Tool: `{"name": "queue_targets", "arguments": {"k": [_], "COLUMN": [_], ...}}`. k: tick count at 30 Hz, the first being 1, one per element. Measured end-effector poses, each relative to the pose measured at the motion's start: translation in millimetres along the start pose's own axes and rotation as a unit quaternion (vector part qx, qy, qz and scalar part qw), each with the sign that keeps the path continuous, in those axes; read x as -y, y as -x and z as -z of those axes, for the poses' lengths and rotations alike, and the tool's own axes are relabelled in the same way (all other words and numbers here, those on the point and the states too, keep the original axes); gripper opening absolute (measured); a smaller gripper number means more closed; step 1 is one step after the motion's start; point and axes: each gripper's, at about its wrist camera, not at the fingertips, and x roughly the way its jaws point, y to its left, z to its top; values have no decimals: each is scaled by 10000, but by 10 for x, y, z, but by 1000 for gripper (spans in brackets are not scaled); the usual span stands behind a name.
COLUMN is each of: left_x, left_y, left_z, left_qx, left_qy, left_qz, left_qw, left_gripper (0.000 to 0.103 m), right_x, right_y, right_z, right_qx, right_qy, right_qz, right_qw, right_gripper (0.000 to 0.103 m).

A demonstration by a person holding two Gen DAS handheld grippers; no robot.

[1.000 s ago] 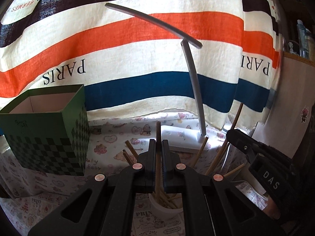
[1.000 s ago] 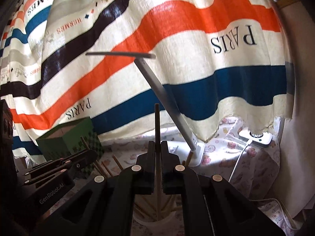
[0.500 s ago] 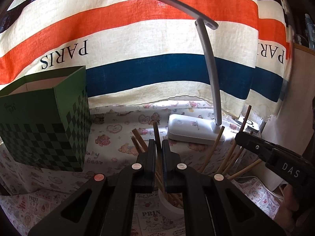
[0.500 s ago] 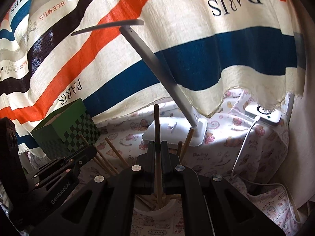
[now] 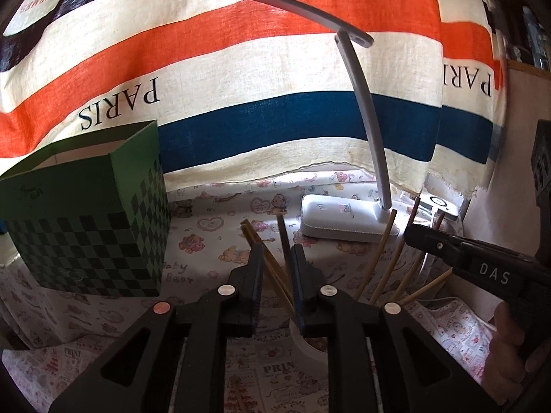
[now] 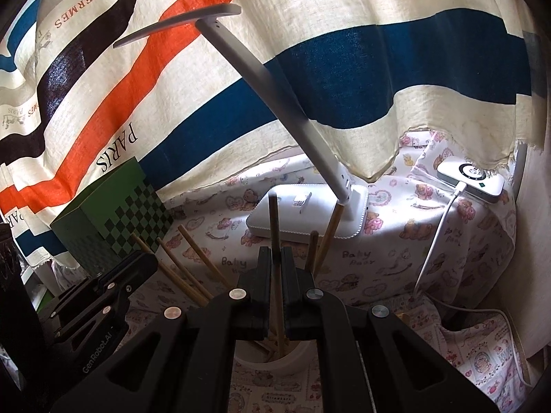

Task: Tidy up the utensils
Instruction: 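Lower the chopsticks into the clear cup and open both tools, then withdraw both open tools and move the right tool over the gold fork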

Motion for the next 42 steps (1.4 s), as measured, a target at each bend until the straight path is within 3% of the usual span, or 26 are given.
{"name": "queue_targets", "arguments": {"k": [5, 9, 11, 13, 16, 20, 25, 30, 35, 39, 42], "left_x": [-84, -206, -261, -294, -345, -421, -577, -774, -883, -868, -871], "left_y": [290, 552, 677, 815, 1033, 1257, 1458, 1631, 1673, 1589, 1511], "left_z": [20, 66, 85, 112, 184, 336, 562, 713, 773, 909, 999], "left_qx": [508, 763, 840, 915, 1110, 1236, 1318, 1547, 1570, 1704, 1794], "left_qy": [-61, 70, 137, 113, 33, 26, 116, 340, 512, 278, 247], "left_qz": [-418, -516, -535, -566, -638, -815, -919, -1143, -1047, -1211, -1359], "left_qw": [9978, 9957, 9949, 9941, 9918, 9890, 9869, 9807, 9807, 9775, 9740], "left_gripper": [23, 27, 31, 42, 48, 58, 84, 101, 102, 102, 102], "right_x": [-39, -98, -151, -212, -326, -486, -650, -680, -714, -676, -648], "right_y": [98, 208, 272, 327, 405, 512, 632, 737, 717, 668, 585], "right_z": [-18, -30, -24, -18, 9, 51, 112, 212, 425, 643, 857], "right_qx": [131, 281, 384, 486, 546, 662, 766, 752, 623, 418, 293], "right_qy": [115, 195, 254, 325, 479, 625, 785, 722, 934, 796, 820], "right_qz": [39, -4, -19, -37, -99, -199, -291, -335, 13, -107, -103], "right_qw": [9998, 9994, 9989, 9983, 9973, 9956, 9935, 9940, 9937, 9959, 9961], "right_gripper": [7, 8, 20, 27, 28, 38, 46, 53, 63, 73, 75]}}
